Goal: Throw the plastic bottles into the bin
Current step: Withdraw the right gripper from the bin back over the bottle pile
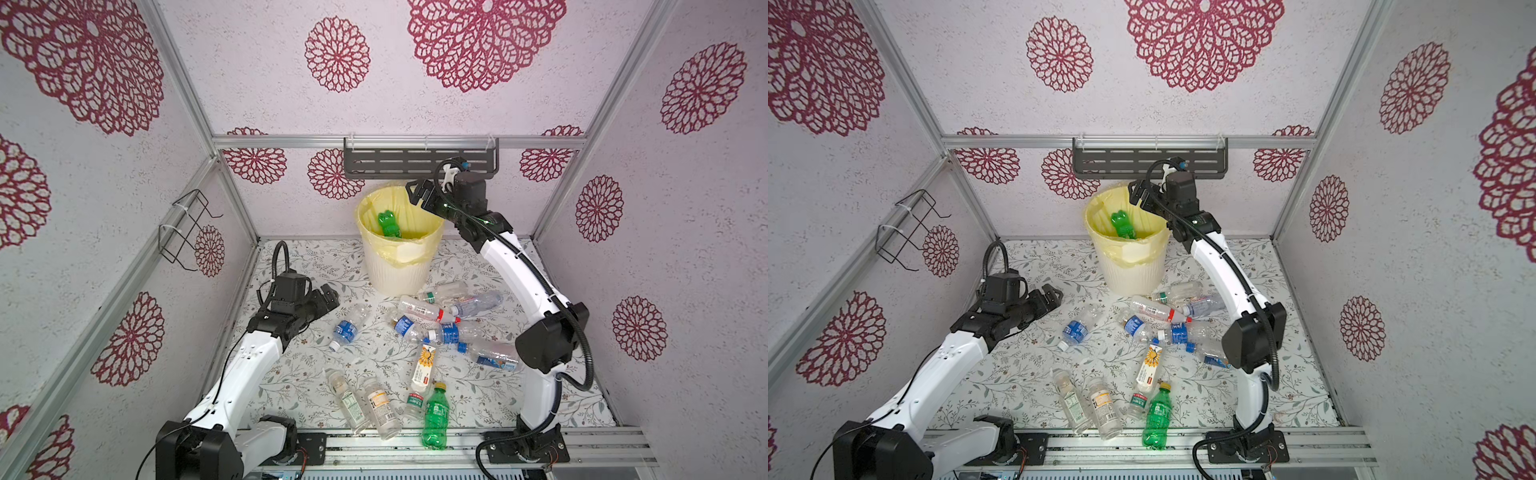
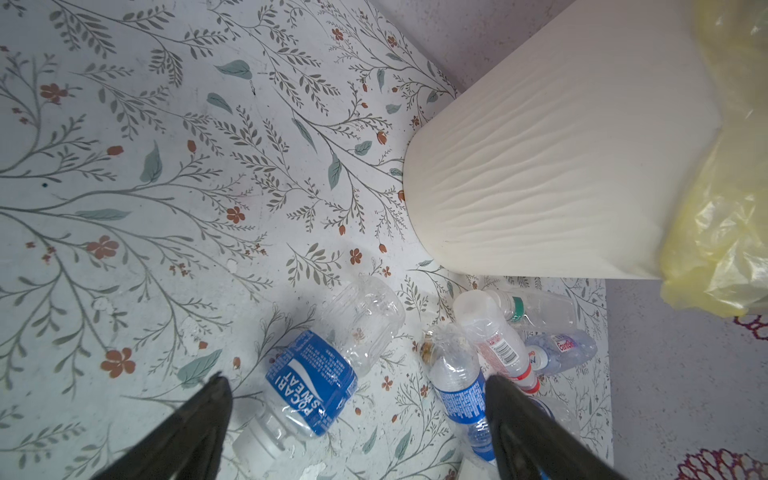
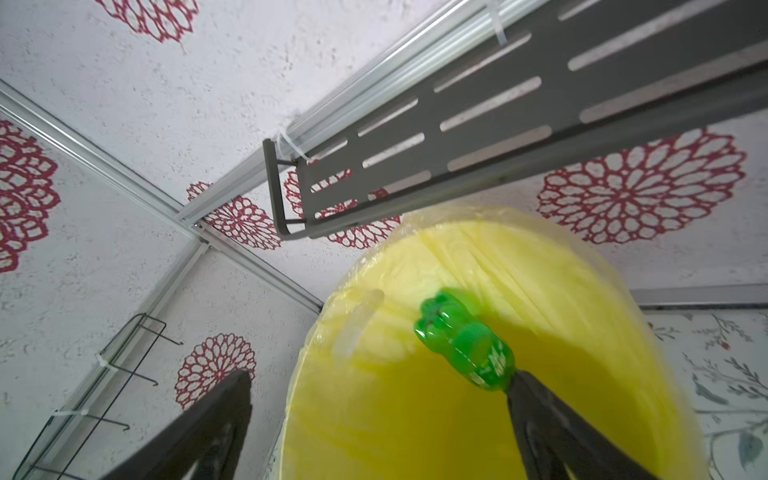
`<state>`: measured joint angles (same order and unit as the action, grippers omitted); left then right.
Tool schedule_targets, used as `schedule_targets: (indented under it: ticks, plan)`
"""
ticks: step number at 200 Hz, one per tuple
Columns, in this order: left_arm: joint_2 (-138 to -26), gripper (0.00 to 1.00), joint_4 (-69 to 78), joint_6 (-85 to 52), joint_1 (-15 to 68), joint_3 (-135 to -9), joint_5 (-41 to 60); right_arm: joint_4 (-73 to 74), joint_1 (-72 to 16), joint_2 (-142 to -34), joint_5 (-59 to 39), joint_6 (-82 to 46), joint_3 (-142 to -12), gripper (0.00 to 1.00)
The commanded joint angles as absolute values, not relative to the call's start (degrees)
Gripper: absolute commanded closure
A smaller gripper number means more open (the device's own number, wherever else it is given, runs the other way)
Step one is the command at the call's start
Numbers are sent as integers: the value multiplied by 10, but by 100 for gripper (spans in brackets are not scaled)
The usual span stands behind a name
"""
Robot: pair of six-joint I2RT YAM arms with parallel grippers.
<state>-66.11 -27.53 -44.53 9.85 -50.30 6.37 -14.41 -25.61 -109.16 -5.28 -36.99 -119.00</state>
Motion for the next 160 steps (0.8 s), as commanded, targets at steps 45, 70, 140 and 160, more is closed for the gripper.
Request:
schedule_targets:
  ticks: [45,70,140,160]
  plan:
    - [-636,3,-285,-476,95,-501,44,-53,-256,-858,-40,-342,-953,1]
    - [-631,3,-284,-502,94,-490,42,-41,-257,-792,-36,-343,-855,1]
    - [-636,3,-304,-523,101,-483,62,-73,-257,-664,-7,-358,-682,1]
    - [-631,3,-305,-530,104,-476,59,-87,-257,-638,3,-363,-644,1]
